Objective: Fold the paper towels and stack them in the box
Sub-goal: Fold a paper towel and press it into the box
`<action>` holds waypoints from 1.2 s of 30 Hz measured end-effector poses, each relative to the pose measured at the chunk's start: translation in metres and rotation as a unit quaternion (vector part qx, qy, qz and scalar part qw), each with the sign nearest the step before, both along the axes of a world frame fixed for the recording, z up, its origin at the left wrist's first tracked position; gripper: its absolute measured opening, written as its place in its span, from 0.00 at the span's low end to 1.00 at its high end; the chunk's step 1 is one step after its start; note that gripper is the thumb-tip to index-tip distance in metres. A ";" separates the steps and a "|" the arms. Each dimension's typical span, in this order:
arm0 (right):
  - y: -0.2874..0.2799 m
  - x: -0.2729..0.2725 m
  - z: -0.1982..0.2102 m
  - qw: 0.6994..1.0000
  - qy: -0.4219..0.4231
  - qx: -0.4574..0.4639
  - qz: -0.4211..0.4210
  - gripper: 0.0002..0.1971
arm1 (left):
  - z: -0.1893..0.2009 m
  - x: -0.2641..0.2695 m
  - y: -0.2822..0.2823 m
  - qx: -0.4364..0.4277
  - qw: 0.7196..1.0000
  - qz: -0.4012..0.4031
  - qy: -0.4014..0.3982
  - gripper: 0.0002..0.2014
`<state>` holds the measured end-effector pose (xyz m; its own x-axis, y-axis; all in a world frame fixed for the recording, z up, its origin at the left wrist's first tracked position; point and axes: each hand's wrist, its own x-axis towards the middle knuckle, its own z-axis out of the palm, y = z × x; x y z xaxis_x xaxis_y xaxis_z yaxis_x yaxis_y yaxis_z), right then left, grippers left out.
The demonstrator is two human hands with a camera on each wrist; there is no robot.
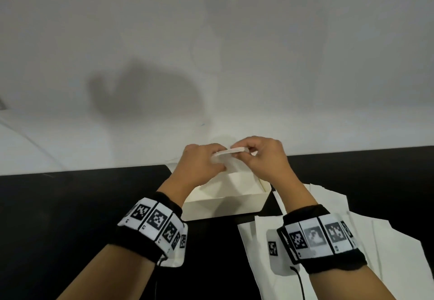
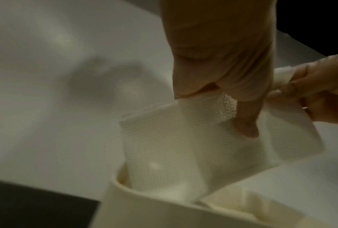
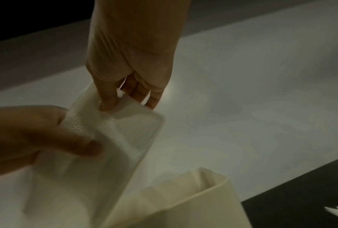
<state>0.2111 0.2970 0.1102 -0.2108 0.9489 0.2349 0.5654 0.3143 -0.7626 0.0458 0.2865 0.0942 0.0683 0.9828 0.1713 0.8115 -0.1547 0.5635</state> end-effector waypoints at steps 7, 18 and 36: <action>0.002 0.012 -0.014 0.987 0.039 -0.154 -0.038 0.48 | 0.003 0.002 -0.003 -0.081 0.816 0.072 -0.568 0.12; 0.020 0.033 -0.038 0.968 0.151 -0.182 -0.088 0.04 | -0.031 -0.044 -0.013 -0.056 0.821 0.122 -0.554 0.09; 0.028 0.021 -0.036 0.976 0.129 -0.149 -0.092 0.28 | -0.031 -0.039 -0.002 -0.034 0.924 0.178 -0.337 0.12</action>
<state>0.2317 0.3250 0.0746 -0.0011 0.9994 -0.0336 0.3691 -0.0309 -0.9289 0.0065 0.2850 0.0637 -0.3616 0.9323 -0.0061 0.2649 0.1090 0.9581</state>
